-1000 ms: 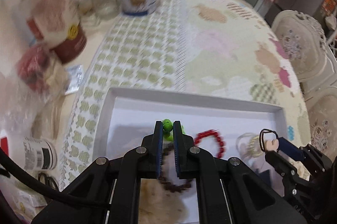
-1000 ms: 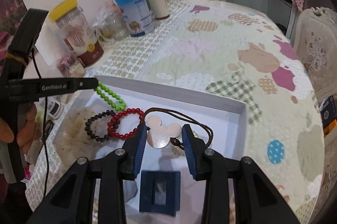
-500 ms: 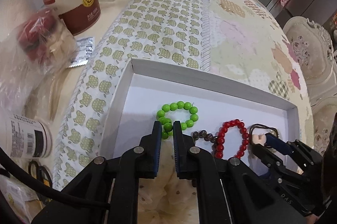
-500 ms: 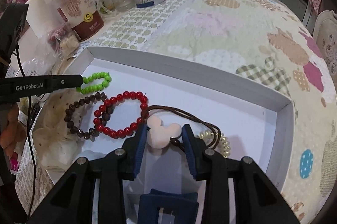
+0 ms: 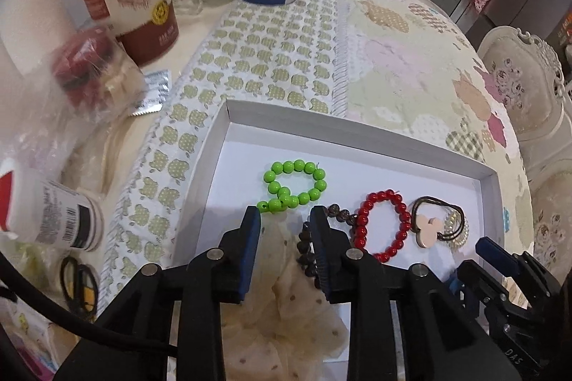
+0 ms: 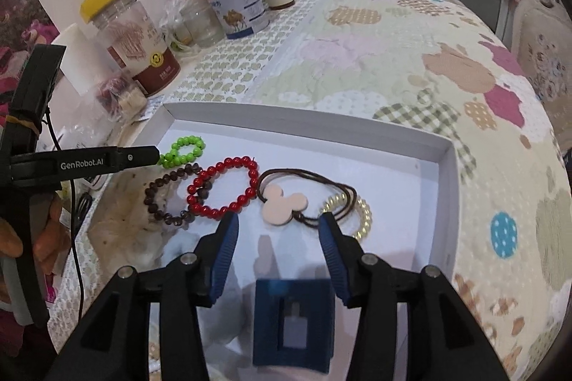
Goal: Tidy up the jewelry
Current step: 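Move the left tool to the grey braided bracelet while the right tool moves to the white pearl strand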
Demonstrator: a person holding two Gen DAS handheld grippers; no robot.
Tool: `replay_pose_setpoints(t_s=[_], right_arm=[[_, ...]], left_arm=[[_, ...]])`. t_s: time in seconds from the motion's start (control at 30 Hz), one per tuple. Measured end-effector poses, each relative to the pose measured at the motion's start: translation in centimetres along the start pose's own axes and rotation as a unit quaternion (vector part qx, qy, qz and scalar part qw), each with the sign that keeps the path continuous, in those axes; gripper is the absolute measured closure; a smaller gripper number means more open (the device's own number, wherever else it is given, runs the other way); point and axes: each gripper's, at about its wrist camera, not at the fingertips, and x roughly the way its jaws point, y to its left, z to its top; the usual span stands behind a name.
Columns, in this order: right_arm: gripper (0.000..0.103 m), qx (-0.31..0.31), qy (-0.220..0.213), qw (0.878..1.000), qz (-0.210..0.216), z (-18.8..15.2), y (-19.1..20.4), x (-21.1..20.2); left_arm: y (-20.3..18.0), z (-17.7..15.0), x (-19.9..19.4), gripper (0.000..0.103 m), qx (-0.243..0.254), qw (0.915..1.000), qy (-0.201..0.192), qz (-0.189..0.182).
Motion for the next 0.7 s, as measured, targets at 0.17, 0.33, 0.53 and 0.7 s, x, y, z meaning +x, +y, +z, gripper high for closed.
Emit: replay_pose_setpoints(t_s=[0.17, 0.33, 0.53, 0.7], right_arm=[[0.051, 0.008, -0.013, 1.000, -0.003, -1.0, 0.6, -2.1], [0.047, 0.009, -0.025, 1.000, -0.007, -2.2, 1.2, -4.1], [0.046, 0.018, -0.034, 0.999, -0.015, -4.1, 1.5, -6.3], [0.045, 0.021, -0.036, 0.999, -0.018, -5.9, 1.7, -7.7]], left_arm=[[-0.8, -1.0, -2.4, 0.075, 0.016, 0.9995, -0.026, 0.010], [-1.9, -3.0, -4.5, 0.075, 0.037, 0.9982, -0.044, 0.018], [-2.5, -5.8, -6.8, 0.075, 0.042, 0.9971, -0.058, 0.026], [-2.8, -8.5, -8.3, 0.075, 0.048, 0.9963, -0.063, 0.032]])
